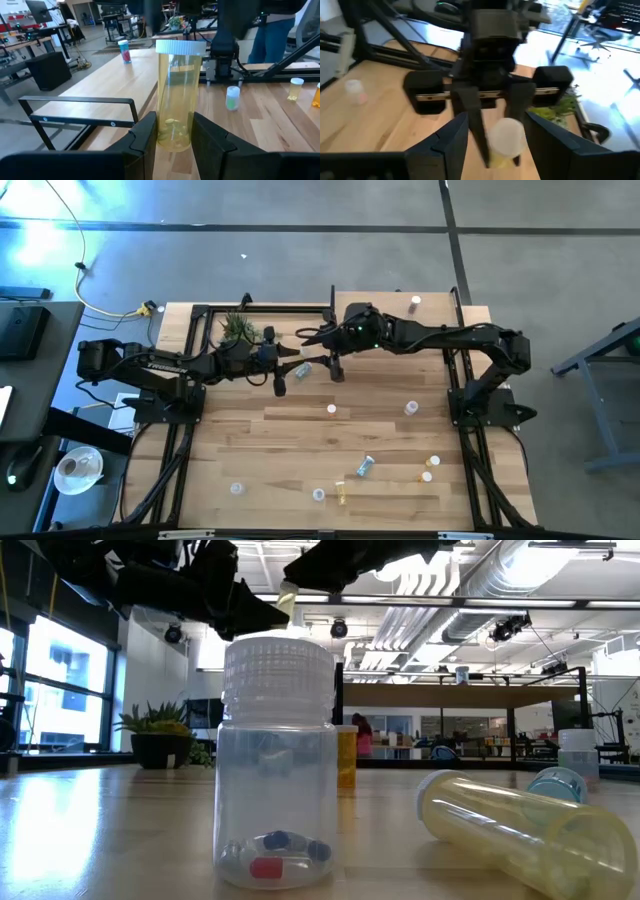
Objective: Pick and place medicine bottles onto shelf by color
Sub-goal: Put the left yellow pill bottle on the shelf
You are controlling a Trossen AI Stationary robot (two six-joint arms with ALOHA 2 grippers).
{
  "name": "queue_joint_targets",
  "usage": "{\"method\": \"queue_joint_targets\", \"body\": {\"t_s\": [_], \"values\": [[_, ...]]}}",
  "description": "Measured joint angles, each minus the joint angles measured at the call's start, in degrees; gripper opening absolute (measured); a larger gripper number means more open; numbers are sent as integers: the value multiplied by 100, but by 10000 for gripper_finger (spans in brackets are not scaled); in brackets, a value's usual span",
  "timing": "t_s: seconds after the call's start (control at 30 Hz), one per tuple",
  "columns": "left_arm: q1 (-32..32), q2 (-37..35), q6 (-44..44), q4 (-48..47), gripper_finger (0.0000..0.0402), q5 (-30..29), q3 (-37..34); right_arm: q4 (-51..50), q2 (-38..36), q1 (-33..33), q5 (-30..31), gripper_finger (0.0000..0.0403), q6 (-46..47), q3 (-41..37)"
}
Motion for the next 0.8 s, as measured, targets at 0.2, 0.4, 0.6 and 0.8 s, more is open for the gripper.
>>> {"method": "queue_joint_targets", "body": {"t_s": [0.2, 0.4, 0.6, 0.8], "values": [[-7, 0, 0, 111, 93, 2, 0, 11, -2, 0, 126, 183, 0, 0], [-7, -2, 0, 287, 93, 4, 0, 19, 4, 0, 126, 183, 0, 0], [-7, -2, 0, 359, 93, 4, 0, 86, 4, 0, 126, 181, 0, 0], [-7, -2, 0, 388, 93, -4, 0, 112, 4, 0, 124, 153, 0, 0]]}}
